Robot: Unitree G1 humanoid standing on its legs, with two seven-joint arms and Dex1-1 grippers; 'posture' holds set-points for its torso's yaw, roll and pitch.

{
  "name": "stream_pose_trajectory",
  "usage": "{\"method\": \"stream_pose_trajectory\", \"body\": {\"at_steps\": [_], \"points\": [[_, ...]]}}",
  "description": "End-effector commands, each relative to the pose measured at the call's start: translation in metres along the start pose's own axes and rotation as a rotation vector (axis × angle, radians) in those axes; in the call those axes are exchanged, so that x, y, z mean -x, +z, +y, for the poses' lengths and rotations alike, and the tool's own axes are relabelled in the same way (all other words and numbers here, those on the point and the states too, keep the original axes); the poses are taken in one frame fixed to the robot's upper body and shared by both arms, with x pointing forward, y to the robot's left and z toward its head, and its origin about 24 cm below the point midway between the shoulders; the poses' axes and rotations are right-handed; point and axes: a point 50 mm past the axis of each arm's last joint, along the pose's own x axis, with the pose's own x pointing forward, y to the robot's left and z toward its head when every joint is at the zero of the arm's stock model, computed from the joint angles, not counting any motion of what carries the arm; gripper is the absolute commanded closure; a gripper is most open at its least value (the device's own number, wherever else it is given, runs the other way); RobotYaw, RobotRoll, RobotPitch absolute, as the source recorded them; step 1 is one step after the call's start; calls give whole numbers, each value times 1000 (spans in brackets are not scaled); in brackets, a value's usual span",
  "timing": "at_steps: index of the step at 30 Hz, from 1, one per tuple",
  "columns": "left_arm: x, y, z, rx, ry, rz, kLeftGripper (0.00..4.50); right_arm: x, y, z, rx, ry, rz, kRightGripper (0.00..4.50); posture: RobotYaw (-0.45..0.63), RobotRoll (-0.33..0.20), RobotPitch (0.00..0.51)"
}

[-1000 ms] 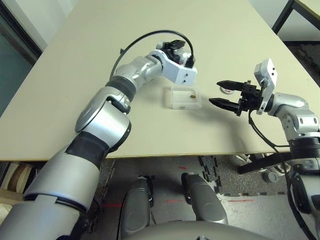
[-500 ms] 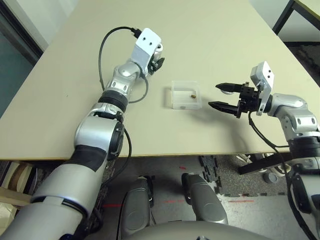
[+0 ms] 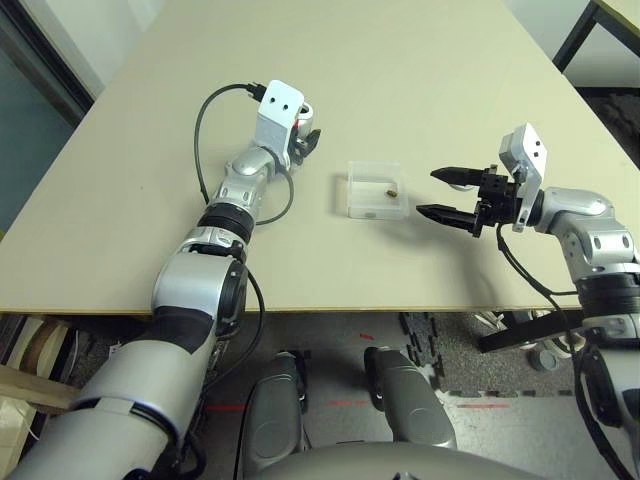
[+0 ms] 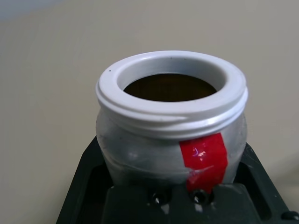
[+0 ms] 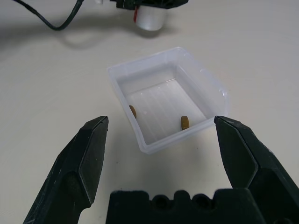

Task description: Pour the medicine from the bottle into the box.

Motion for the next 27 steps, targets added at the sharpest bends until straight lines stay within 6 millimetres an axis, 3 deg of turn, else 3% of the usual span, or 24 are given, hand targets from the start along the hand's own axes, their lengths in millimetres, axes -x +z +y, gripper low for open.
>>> {"method": "stream_pose_trajectory", "body": {"at_steps": [1,18,27], "points": [[3,-11,-1,45,18,3,1712,3,0,0,10,-2,15,0,-213,0,145],[6,-25,-9,104,35,-29,1712,5,3,-2,19,-12,18,0,-236,0,147],[6,-35,-21,4,1,23,1712,5,3,0,19,-11,16,0,-242,0,149]]}}
